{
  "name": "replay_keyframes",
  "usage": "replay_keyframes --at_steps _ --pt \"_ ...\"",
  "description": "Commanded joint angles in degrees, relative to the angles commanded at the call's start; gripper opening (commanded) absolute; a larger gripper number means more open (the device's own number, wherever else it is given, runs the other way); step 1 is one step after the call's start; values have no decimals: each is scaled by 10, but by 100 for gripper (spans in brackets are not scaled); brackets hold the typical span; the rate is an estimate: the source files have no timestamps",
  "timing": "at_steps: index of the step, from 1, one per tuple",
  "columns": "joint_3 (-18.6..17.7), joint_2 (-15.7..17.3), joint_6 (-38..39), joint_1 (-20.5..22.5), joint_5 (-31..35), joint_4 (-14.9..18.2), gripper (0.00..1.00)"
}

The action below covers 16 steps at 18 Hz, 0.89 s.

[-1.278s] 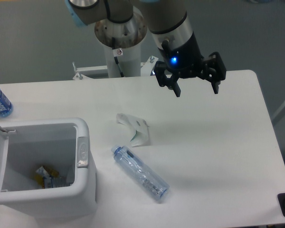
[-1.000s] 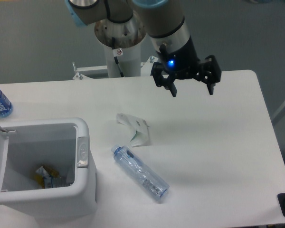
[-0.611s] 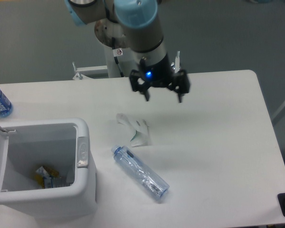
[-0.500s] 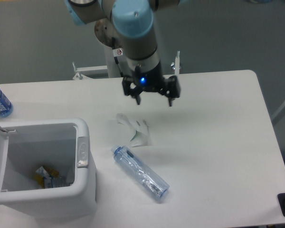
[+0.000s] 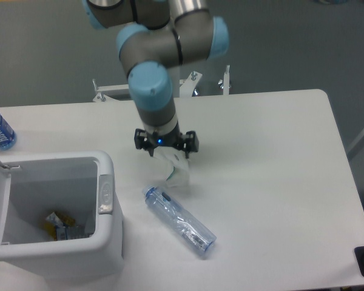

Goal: Place the trash in the trash can
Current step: 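Close the gripper on the white tissue and lift it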

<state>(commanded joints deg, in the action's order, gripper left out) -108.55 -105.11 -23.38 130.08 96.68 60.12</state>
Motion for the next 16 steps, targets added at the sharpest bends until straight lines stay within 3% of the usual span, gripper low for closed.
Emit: replay_keyframes --at_steps 3,4,6,8,12,16 --pt "-1 -9 0 0 21 1 76" --pt "-1 -9 1 0 28 0 63" --pt "3 -9 2 1 27 2 22" --pt "6 -6 -1 3 25 4 2" --pt "3 6 -2 10 25 2 0" --pt "2 43 -23 14 28 6 0"
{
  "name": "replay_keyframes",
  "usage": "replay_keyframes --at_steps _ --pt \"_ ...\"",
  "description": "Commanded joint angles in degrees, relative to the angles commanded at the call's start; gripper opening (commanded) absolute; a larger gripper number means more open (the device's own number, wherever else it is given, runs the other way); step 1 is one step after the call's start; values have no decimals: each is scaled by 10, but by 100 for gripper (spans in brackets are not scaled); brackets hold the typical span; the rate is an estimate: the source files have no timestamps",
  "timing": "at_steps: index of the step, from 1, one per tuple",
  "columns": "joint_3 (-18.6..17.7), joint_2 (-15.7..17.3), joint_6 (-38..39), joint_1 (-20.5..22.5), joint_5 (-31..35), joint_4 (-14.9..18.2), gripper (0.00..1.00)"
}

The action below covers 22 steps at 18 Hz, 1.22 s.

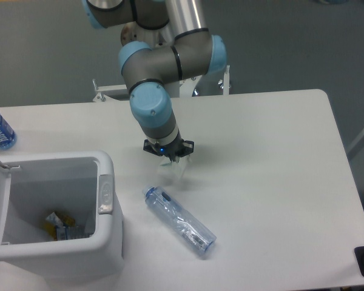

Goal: Place the trash in the trash can
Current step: 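Close the gripper on the white tissue and lift it, then carry the tissue over the white trash bin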

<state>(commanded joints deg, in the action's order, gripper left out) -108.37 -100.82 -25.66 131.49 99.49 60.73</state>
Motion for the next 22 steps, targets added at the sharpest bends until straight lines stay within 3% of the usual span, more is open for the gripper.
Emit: replay_keyframes --at_steps 2,5,8,12,15,17,22 --pt "16 33 -21 8 -6 -4 0" --pt "83 66 -21 41 -71 -4 0" --pt "152 75 -1 95 -185 -4 0" --pt "221 74 91 141 -363 -11 0" --pt "238 71 138 139 -418 -14 0" --pt "238 68 167 129 -448 -36 0" --pt "242 66 231 84 -461 -68 0"
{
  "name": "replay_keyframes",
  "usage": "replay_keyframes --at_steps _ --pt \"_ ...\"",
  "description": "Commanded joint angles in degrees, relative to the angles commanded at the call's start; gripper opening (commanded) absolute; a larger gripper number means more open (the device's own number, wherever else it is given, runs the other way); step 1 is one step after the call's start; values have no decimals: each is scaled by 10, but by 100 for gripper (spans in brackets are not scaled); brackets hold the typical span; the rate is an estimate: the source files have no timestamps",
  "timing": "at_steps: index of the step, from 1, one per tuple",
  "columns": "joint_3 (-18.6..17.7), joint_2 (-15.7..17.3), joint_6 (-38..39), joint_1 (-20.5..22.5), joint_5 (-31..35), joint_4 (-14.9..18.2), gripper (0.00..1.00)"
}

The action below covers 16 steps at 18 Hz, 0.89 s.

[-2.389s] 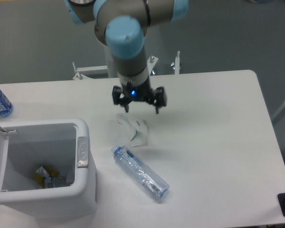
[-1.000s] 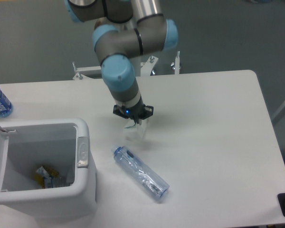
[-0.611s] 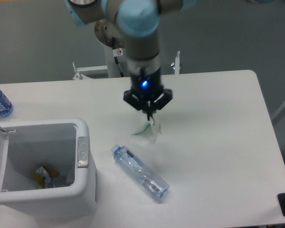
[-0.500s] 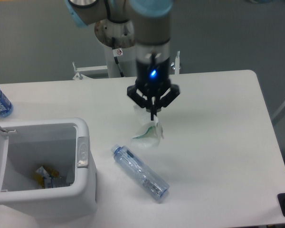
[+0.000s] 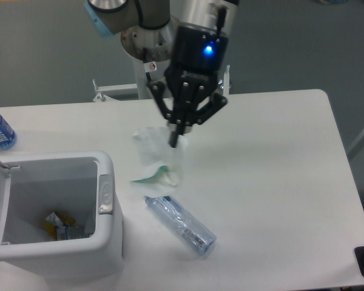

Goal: Place the trash in the trash can
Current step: 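Carry the tissue over the white trash bin, then open the gripper to drop the tissue into the bin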

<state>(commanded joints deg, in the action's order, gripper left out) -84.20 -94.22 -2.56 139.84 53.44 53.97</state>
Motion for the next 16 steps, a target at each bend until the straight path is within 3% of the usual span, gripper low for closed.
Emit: replay_keyframes --at_steps 8,9,10,11,16 --pt "-1 -57 8 -106 3 -21 0" --pt "-1 -60 9 -109 3 -21 18" --pt "-1 -65 5 -113 2 -22 65" --pt "1 -66 4 -113 3 -21 97" --pt "1 -61 18 -106 12 -16 100"
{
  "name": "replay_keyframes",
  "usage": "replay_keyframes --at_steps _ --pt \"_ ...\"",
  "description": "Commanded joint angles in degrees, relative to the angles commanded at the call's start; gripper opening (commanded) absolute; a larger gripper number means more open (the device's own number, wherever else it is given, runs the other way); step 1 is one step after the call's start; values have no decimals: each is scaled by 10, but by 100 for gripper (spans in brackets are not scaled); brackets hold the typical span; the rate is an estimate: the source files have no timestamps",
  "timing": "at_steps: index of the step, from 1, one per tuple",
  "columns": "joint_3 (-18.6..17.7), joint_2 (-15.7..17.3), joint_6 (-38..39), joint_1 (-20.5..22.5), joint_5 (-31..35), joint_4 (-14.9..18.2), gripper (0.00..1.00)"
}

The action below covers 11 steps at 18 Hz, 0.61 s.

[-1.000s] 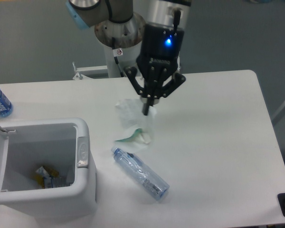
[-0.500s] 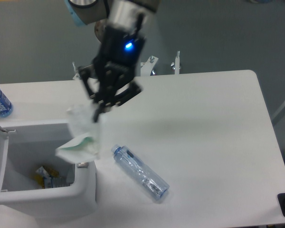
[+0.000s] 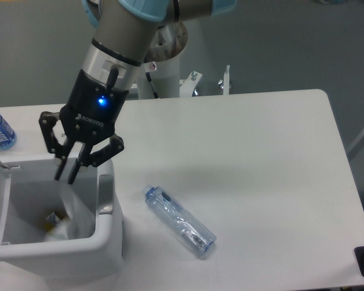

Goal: Place the trash in the trash can
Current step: 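Open the gripper to drop the tissue into the bin, then move the gripper down to the clear plastic water bottle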

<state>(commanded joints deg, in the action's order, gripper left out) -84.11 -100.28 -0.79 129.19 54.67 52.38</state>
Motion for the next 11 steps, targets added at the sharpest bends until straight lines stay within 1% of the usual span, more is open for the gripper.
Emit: replay_keyframes --at_steps 1,3,5,7,9,10,11 --pt "-2 -1 0 10 3 2 100" --pt "-17 -1 3 46 41 3 100" --pt "-30 -9 23 68 70 2 100" --pt "-29 -34 39 90 90 1 100" --pt "-27 -47 48 108 118 1 100" --pt "-29 -54 48 110 133 -4 100" --pt "-26 -68 48 111 144 -4 100"
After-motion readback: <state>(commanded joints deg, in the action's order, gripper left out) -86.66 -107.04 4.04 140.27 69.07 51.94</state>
